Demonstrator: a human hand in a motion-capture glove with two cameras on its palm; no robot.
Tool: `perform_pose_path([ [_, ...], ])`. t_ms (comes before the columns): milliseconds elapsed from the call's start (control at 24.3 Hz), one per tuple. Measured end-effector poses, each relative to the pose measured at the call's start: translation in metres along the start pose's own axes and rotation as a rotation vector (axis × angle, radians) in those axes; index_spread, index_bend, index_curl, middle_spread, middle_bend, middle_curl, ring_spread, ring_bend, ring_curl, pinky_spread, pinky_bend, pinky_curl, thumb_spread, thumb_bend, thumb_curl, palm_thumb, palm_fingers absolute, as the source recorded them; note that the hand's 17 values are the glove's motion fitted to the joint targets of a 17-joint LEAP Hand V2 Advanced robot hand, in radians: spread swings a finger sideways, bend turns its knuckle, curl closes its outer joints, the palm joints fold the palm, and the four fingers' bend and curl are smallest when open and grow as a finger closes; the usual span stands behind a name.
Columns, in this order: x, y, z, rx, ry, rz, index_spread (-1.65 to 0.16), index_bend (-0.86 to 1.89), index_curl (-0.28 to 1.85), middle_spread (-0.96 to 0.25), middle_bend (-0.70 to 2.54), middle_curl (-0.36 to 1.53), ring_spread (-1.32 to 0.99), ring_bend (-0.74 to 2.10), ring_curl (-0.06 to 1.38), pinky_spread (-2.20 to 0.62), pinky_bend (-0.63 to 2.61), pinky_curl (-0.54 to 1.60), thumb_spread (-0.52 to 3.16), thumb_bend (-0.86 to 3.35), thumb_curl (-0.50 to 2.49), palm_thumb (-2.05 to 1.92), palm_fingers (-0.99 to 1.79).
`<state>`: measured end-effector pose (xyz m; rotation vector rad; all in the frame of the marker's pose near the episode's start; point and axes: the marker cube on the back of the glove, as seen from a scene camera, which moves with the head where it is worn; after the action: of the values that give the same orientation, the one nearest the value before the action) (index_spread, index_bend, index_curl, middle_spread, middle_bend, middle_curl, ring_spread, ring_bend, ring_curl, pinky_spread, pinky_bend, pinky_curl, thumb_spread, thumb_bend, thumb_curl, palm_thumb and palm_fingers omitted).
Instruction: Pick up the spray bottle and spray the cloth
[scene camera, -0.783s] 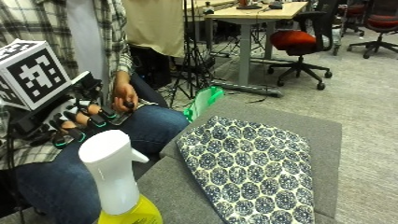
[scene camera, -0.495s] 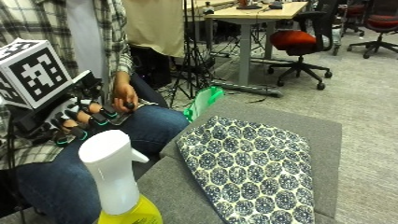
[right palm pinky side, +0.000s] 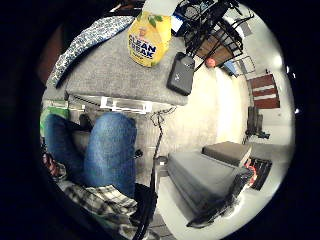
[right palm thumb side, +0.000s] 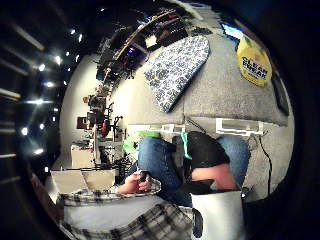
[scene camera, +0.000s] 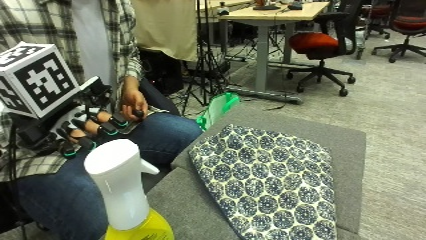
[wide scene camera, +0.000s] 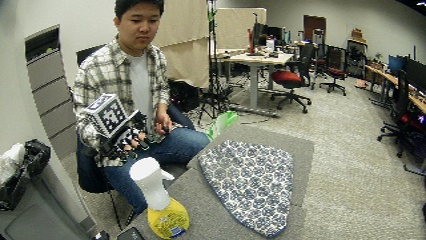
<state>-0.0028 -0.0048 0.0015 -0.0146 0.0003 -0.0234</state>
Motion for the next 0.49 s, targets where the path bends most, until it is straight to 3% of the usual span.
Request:
perform_pose_path([
  [495,0.023,-0.018,-0.007,0.032,-0.002,0.093,-0.37,0.12,0.25,-0.06,0.16,0.18,0.14,0.38,0.2,0.2,0.49,0.19,1.08,0.08,0.29,0.51,0.1],
])
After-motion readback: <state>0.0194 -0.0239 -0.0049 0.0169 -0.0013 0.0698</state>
